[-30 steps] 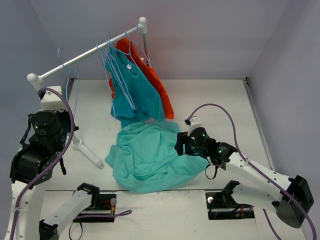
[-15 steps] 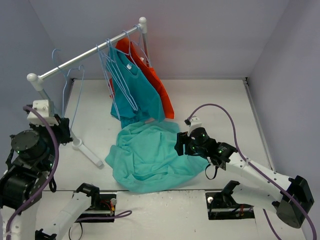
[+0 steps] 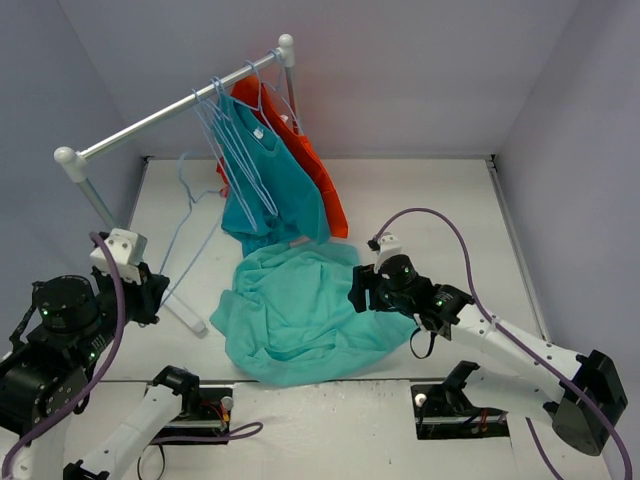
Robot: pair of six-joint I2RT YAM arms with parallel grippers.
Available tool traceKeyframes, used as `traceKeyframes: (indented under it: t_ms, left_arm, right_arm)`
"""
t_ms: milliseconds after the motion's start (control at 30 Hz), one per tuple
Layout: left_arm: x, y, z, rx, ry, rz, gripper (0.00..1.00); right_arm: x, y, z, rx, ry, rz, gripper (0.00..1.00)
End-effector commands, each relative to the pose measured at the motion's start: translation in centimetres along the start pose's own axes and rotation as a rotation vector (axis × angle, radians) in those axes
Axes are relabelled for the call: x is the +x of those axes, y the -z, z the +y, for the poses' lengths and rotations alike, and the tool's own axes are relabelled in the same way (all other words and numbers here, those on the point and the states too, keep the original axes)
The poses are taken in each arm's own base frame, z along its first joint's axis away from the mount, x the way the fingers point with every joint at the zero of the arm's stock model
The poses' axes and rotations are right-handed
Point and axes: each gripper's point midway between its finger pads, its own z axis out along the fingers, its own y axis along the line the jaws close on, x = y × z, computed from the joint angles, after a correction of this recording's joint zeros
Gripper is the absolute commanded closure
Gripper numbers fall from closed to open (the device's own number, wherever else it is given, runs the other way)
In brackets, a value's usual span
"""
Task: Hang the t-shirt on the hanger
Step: Pick up the hanger from the clothesline, then place the T-shirt on the hanger.
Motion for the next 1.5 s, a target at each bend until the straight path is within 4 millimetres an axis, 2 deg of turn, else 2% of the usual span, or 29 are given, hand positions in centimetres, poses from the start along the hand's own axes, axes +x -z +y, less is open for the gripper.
traceKeyframes:
  t_ms: [0,233,600,733,900,967,1067,1333,1467]
  left_arm:
    - [0.7,-0.4,-1.5,0.097,-0.057,0.106,1.0]
    - [2.0,-1.3,-1.9,0.128,-0.085,0.191,1.0]
    - [2.2,0.4,-6.9,0.457,-0.159,0.127,1.0]
    - [2.6,0.7,-8.5,0.564,-0.168,0.133,1.0]
    - [2.5,0.3,-8.8,0.576,-0.158,0.13,1.0]
    - [2.3,0.0,-9.3,0.599,-0.145,0.121,1.0]
    - [2.4,-0.7,-9.7,0.616,-0.131,0.118,1.0]
    - [2.7,-3.0,-10.8,0.65,-0.056,0.088,1.0]
    - [2.5,-4.5,-10.9,0.636,-0.022,0.022,1.0]
  right_arm:
    - [-1.2,-0.3,0.8,-0.023,0.019,-0.028,0.38]
    - [-1.1,-0.6,0.9,-0.021,0.017,-0.019,0.38]
    - [-0.3,-1.2,1.4,-0.038,0.021,0.023,0.39]
    - [0.4,-2.0,1.0,-0.009,-0.002,0.053,0.39]
    - [3.0,-3.8,0.2,0.038,-0.017,0.156,0.39]
    - [4.2,-4.9,-0.6,0.076,-0.024,0.204,0.39]
    - [4.5,-6.1,-2.1,0.144,-0.021,0.223,0.4]
    - [1.2,-9.6,-5.6,0.248,-0.014,0.217,0.42]
    - [-2.5,-11.3,-7.7,0.297,0.022,0.177,0.43]
